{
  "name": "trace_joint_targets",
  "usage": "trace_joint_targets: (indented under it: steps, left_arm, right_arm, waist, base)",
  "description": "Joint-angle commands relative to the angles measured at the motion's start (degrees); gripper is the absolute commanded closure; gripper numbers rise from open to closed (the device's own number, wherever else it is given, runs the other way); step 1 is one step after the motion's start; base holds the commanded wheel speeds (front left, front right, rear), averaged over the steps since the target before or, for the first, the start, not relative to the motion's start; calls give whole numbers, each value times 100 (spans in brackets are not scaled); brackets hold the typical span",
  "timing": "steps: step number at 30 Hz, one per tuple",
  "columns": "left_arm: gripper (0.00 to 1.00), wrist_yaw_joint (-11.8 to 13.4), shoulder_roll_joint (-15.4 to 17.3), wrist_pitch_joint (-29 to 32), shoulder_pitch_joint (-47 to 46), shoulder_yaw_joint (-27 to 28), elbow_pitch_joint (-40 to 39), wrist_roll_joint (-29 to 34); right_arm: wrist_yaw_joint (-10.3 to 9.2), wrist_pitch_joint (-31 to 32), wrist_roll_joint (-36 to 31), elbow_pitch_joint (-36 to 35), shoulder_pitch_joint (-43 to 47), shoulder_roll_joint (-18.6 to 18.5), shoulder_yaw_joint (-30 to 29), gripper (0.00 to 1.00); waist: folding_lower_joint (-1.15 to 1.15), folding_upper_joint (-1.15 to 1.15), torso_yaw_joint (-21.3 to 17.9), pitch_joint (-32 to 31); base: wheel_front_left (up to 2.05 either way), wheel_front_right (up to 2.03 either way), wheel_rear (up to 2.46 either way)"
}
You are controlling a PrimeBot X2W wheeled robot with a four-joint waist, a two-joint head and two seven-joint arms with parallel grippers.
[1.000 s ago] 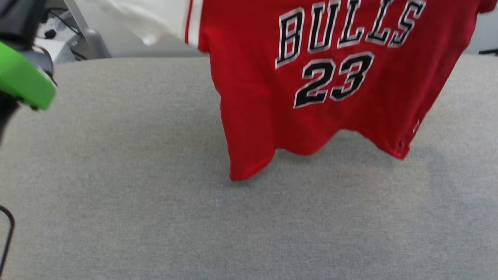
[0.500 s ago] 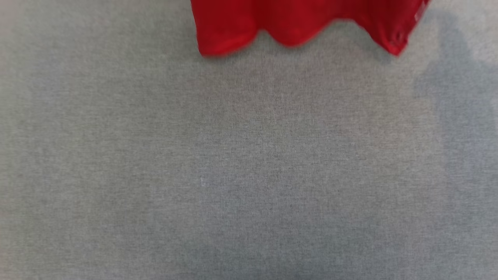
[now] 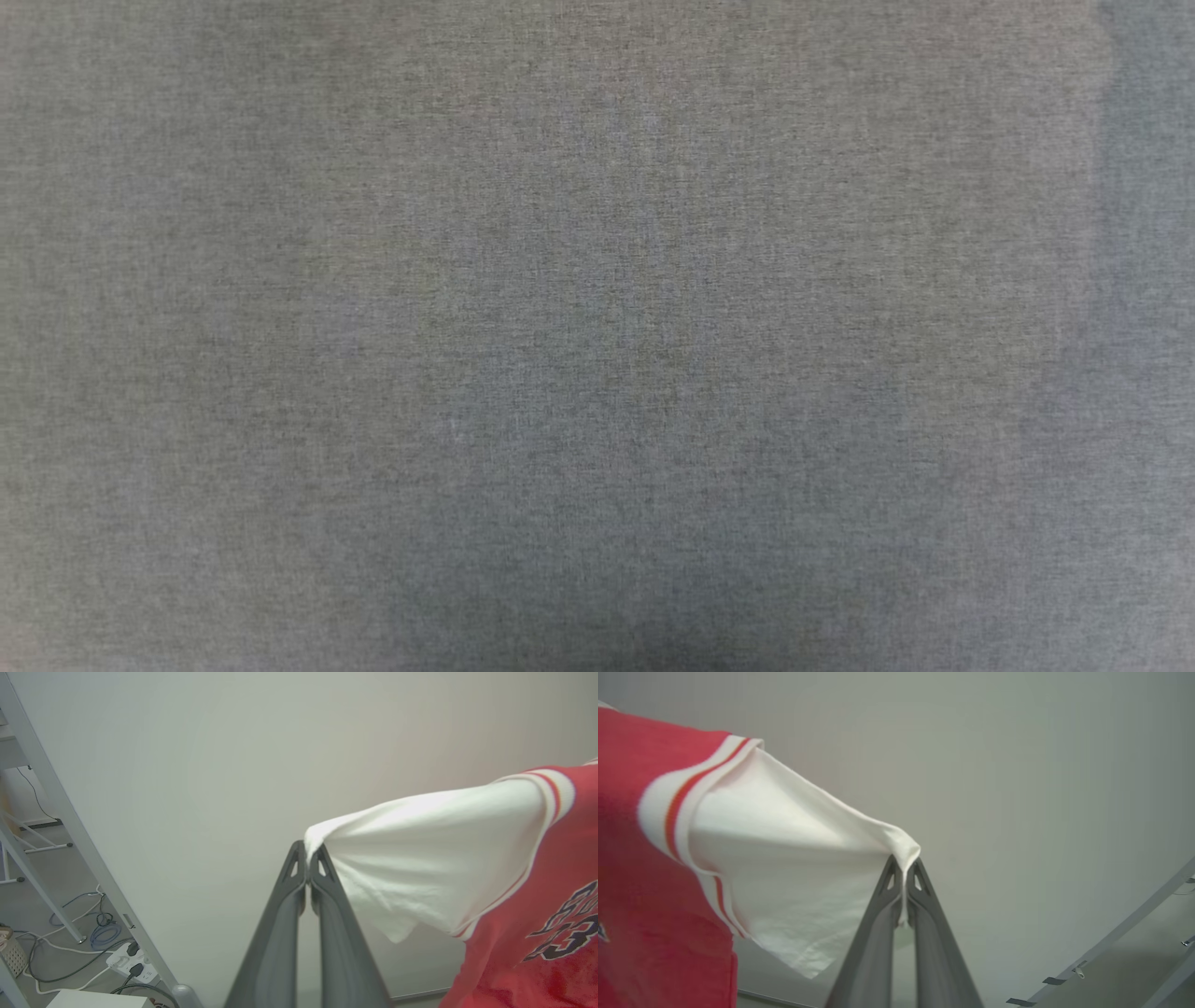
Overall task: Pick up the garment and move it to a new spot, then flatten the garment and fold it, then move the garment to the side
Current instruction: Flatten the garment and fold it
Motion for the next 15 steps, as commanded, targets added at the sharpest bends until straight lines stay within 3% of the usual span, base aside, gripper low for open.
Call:
trace_joint_targets:
  steps: [1,6,15]
  left_arm:
    - [100,-4,7,-118,76,-22,109,-77]
    - [100,-26,-149,-437,737,-332,432,-325]
    - [100,-29,-192,-903,2278,-1023,261,-924]
  right_arm:
    - [-12,-81,20,100,46,-36,-6,100]
    - [-12,-321,275,367,601,133,156,100]
    - [-12,-657,762,516,1888,251,501,100]
  waist:
    - [-2,0,53,-31]
    - [-2,0,105,-228]
    - [-2,0,129,-901]
  base:
    - [0,0,0]
    - [0,0,0]
    - [0,0,0]
